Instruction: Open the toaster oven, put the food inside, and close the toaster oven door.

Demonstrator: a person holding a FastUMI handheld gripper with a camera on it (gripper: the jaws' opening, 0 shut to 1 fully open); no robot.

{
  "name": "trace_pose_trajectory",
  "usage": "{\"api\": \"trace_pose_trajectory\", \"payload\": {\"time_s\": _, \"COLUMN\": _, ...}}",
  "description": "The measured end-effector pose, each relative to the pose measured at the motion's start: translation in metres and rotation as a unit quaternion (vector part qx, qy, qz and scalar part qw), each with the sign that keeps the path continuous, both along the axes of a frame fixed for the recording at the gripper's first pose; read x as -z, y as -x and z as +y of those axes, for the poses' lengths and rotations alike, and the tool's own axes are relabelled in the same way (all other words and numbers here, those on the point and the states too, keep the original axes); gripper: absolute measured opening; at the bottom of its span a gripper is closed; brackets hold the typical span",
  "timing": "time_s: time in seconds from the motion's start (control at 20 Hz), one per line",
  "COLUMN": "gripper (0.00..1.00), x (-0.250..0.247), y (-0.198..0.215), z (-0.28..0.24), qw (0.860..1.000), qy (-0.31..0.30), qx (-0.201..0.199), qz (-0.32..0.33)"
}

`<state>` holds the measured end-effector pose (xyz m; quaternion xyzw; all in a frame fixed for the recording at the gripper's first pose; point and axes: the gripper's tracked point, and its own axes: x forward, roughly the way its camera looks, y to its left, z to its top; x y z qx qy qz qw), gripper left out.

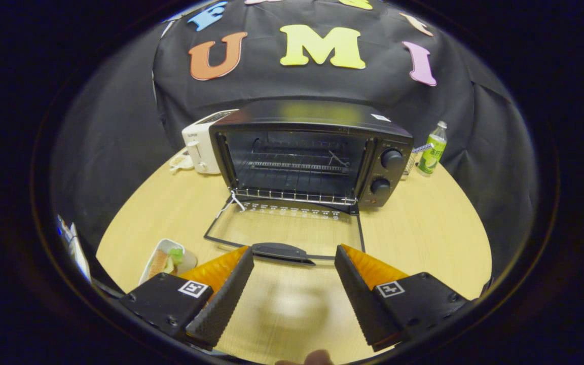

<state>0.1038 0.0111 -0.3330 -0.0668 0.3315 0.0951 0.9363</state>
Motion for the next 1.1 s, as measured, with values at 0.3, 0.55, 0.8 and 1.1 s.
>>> {"api": "trace_pose_trajectory", "payload": {"time_s": 0.3, "gripper": 1.00, "x": -0.034, "y": 0.039, "z": 0.009, "qw": 0.990, "qy": -0.095, "qx": -0.043, "qz": 0.093}}
{"api": "trace_pose_trajectory", "payload": {"time_s": 0.55, "gripper": 1.00, "x": -0.053, "y": 0.060, "z": 0.043, "qw": 0.962, "qy": -0.187, "qx": -0.095, "qz": 0.176}}
{"api": "trace_pose_trajectory", "payload": {"time_s": 0.8, "gripper": 1.00, "x": -0.036, "y": 0.076, "z": 0.087, "qw": 0.919, "qy": -0.261, "qx": -0.114, "qz": 0.273}}
{"api": "trace_pose_trajectory", "payload": {"time_s": 1.1, "gripper": 0.92, "x": 0.012, "y": 0.088, "z": 0.125, "qw": 0.886, "qy": -0.277, "qx": -0.119, "qz": 0.351}}
